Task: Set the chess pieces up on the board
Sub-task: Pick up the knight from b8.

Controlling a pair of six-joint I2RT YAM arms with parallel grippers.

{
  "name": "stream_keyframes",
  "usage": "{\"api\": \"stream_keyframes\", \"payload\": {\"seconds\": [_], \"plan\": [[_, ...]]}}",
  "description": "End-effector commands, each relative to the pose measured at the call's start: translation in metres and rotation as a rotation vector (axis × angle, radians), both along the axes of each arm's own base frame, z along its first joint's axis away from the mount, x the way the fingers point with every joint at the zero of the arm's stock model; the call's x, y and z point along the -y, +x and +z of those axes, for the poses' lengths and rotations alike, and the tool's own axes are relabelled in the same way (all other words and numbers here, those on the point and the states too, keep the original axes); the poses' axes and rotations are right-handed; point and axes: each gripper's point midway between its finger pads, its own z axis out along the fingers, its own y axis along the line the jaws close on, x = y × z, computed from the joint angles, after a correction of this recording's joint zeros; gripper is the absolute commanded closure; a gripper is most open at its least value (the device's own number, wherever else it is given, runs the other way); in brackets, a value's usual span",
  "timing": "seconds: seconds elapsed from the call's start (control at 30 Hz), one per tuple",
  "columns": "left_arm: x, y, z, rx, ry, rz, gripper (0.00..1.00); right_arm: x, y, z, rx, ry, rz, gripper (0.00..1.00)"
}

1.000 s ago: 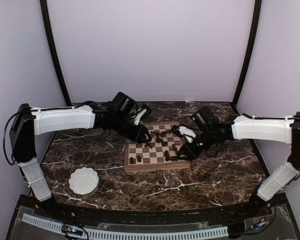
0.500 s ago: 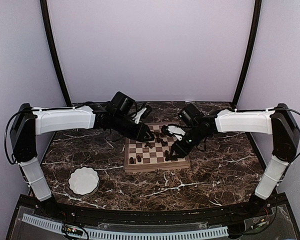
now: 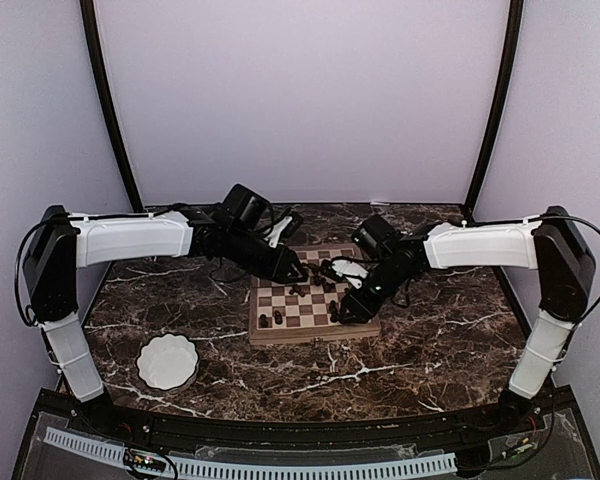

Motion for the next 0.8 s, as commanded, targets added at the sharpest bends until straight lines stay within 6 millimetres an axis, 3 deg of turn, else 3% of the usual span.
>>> {"api": "stream_keyframes", "payload": {"seconds": [0.0,0.47,0.77], "plan": [[0.008,0.002,0.014,0.008,-0.052,-0.023,0.66,-0.002,-0.002,-0.013,-0.001,-0.016,0.012,0.52],[0.019,-0.004,-0.001,-0.072,-0.088,-0.058,0.67,0.001,-0.012,-0.03,-0.007,-0.048,0.02,0.56],[0.025,-0.008,-0.015,-0.133,-0.103,-0.073,0.68,0.009,-0.005,-0.036,0.063,-0.123,-0.006,0.72]]}}
